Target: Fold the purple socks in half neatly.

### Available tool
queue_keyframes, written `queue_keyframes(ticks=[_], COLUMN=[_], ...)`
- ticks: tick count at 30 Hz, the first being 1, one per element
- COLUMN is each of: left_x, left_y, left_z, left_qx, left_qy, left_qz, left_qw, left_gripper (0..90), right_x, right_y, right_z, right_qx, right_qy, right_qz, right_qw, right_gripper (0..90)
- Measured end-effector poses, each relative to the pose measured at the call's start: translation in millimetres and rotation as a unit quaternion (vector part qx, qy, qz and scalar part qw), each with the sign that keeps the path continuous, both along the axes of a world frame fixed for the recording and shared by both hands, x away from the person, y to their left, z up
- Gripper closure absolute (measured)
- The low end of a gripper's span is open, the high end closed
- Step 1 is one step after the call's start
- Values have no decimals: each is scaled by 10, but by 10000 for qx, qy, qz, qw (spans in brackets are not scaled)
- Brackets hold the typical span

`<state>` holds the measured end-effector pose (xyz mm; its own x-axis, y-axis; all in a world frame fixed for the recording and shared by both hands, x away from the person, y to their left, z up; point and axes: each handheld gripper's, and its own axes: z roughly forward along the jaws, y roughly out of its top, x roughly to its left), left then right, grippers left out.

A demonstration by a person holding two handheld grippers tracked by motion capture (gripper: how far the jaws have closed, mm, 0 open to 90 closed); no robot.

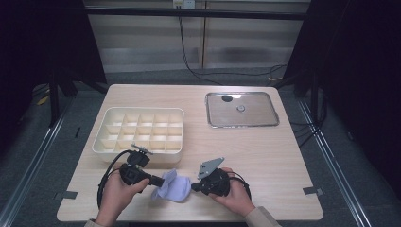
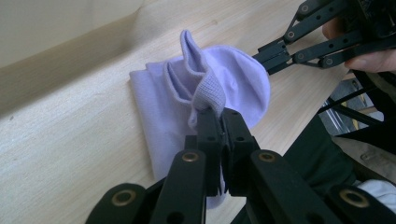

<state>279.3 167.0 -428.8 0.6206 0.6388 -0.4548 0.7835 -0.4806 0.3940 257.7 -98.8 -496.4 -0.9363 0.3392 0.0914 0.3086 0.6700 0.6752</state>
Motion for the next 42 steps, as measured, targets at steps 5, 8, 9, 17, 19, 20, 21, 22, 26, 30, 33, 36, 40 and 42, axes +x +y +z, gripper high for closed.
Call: queue_keyframes(ticks=[5, 8, 9, 17, 19, 20, 21, 22, 26, 30, 33, 36, 40, 42], left_x=[-1, 2, 2, 3, 13, 13, 15, 13, 16, 13, 12, 12, 16, 18], left_y=[-34, -46, -51, -104, -102, -107, -110, -119, -137, -157, -168, -179, -192, -203], left_z=[17, 11, 9, 0, 5, 4, 5, 4, 1, -2, -3, 0, -3, -2], left_qx=[36, 39, 63, 28, 87, 79, 87, 75, 107, 86, 125, 108, 135, 124], left_qy=[-13, -32, -30, -17, -20, -23, -22, -8, -6, 4, -4, 2, -9, 7], left_qz=[-47, -101, -122, -101, -170, -168, -182, -144, -207, -183, -224, -194, -251, -270], left_qw=[10000, 9999, 9999, 9999, 9998, 9998, 9998, 9999, 9997, 9998, 9997, 9998, 9996, 9996], left_gripper=[874, 874, 874, 874, 874, 874, 874, 874, 874, 874, 874, 874, 874, 874], right_x=[2, 3, 3, 0, 1, 3, 3, 1, -4, -2, 1, 3, -1, -2], right_y=[4, 6, 7, 13, 16, 18, 20, 22, 26, 27, 27, 27, 35, 38], right_z=[0, 0, -1, 1, 0, -2, -2, -2, -2, -2, -4, -3, -3, -2], right_qx=[-11, -10, -3, -11, -6, 4, 5, 3, 7, 10, 16, 10, 19, 14], right_qy=[-15, -27, -26, 0, -7, -28, -25, -17, -5, -22, -29, -31, -13, -14], right_qz=[22, 28, 27, 22, 31, 48, 48, 46, 23, 31, 46, 50, 47, 50], right_qw=[10000, 10000, 10000, 10000, 10000, 10000, 10000, 10000, 10000, 10000, 10000, 10000, 10000, 10000], right_gripper=[900, 900, 900, 900, 900, 900, 900, 900, 900, 900, 900, 900, 900, 900])
